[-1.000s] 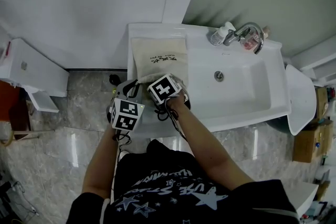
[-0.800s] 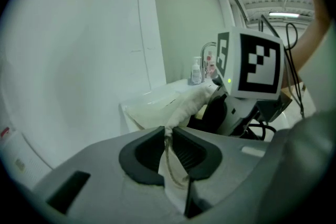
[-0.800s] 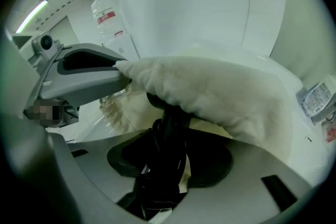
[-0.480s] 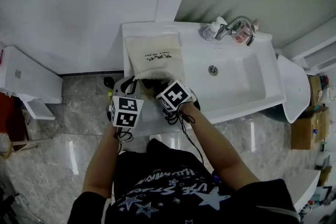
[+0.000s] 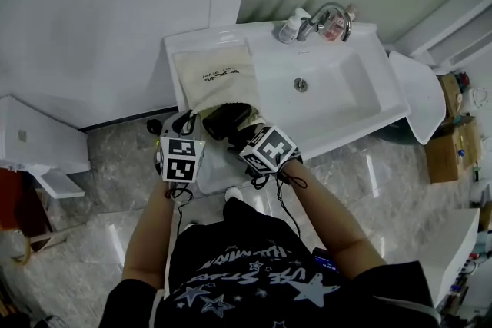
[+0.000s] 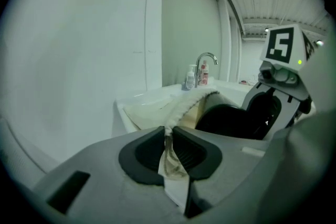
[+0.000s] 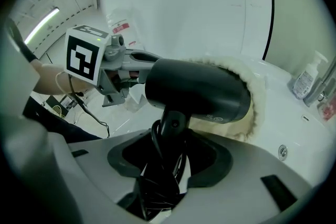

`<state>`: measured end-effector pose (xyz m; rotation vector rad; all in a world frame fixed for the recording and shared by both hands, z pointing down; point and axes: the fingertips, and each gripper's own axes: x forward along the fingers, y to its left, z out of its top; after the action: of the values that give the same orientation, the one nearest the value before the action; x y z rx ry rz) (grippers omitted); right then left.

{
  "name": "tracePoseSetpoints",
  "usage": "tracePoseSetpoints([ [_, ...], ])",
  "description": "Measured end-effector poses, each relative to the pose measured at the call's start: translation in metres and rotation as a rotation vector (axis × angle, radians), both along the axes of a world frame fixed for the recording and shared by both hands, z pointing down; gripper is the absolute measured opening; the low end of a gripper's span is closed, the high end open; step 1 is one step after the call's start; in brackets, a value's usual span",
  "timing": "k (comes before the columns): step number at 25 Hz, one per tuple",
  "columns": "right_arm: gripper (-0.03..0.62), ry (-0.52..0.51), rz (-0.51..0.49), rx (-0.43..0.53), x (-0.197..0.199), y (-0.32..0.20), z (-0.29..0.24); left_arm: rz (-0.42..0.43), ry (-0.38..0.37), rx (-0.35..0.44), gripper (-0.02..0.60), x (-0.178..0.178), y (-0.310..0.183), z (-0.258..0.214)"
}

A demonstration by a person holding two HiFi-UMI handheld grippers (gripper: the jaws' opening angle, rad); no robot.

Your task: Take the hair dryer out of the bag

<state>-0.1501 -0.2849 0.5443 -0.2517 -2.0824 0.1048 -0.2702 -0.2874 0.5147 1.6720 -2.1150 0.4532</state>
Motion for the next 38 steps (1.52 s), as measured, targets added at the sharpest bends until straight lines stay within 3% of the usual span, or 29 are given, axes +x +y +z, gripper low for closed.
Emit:
tracePoseSetpoints([
  [10, 0.192, -0.095, 0.068, 0.022, 0.026, 0.031, -0.03, 0.073, 0.034, 0.009, 0.076, 0.01, 0.019, 0.0],
  [13, 0.192, -0.131, 0.099, 0.032, 0.036, 0.043, -0.046, 0.091, 0.048, 0.019, 0.14, 0.016, 0.03, -0.002],
  [17, 0.19, -0.209, 0.197, 0.04, 0.047, 0.056, -0.065, 0.095, 0.036, 0.065, 0.183, 0.025, 0.055, -0.014],
  [22, 0.19, -0.35, 0.344, 0.085, 0.052, 0.08, -0.089, 0.116, -0.006, 0.139, 0.183, 0.041, 0.103, -0.035],
  [30, 0.189, -0.598, 0.609, 0.117, 0.057, 0.129, -0.117, 0.219, -0.021, 0.201, 0.173, 0.069, 0.171, -0.057],
  [38, 0.189, -0.694, 0.79, 0.151, 0.089, 0.161, -0.125, 0.315, 0.014, 0.229, 0.147, 0.097, 0.206, -0.064],
])
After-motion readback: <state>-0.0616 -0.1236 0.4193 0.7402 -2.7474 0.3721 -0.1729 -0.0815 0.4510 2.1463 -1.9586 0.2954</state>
